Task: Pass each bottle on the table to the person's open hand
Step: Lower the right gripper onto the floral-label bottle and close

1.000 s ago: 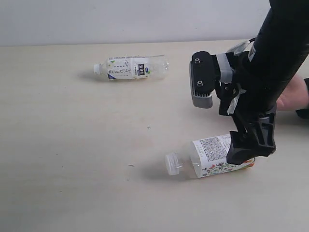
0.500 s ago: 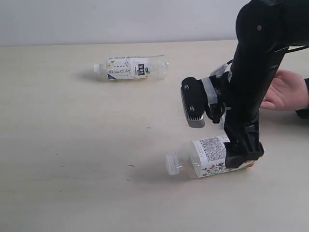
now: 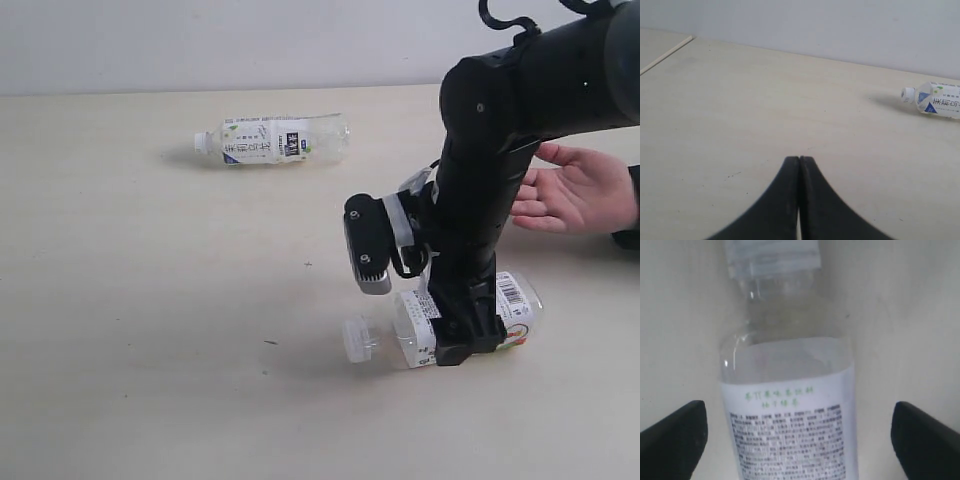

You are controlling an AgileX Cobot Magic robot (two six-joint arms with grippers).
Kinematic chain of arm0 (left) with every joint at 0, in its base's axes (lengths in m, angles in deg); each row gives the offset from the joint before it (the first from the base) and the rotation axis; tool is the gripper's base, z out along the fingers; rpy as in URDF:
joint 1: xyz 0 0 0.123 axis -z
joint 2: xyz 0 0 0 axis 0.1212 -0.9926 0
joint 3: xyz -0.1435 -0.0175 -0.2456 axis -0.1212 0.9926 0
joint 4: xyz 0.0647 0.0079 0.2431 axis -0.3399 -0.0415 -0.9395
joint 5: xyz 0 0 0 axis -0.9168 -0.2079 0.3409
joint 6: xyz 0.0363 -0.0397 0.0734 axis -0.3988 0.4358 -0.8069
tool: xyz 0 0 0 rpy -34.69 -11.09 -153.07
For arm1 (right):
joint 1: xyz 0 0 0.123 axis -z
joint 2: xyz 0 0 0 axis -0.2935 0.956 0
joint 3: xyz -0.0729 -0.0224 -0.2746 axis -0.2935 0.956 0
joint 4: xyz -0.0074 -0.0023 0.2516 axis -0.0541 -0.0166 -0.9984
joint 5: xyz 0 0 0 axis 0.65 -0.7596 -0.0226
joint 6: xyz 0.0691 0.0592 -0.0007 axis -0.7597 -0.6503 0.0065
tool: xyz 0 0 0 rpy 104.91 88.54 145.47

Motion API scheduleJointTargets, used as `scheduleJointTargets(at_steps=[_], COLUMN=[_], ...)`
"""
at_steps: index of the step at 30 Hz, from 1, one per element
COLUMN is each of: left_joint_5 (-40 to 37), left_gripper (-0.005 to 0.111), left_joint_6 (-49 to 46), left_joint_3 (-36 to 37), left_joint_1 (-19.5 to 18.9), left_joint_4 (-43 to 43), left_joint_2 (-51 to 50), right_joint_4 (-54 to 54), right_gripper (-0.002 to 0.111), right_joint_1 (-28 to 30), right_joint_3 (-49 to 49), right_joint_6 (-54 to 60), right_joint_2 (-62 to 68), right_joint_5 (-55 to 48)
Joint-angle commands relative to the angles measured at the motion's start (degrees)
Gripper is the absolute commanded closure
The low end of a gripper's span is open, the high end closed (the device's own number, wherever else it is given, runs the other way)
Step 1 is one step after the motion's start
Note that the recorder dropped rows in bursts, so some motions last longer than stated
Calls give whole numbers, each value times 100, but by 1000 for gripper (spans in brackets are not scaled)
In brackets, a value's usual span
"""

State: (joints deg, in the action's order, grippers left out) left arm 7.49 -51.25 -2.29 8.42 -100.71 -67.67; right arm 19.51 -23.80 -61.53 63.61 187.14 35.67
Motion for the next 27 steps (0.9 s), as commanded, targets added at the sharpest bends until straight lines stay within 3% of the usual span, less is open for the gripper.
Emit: scheduleJointTargets(at_steps=[1,27], left_joint_5=[9,9], left_gripper=[107,107], left_joint_6=[23,23], left_joint_3=[-3,-3], left_joint_1=[34,34], left_joint_4=[-2,-2], left_joint_2=[37,37], right_joint_4=[-33,-307], right_gripper=[15,15], right_joint_1=[-200,-248], right_joint_3=[9,205], right_joint_6=[47,108], right_joint_2=[3,37], right_joint_5=[269,369])
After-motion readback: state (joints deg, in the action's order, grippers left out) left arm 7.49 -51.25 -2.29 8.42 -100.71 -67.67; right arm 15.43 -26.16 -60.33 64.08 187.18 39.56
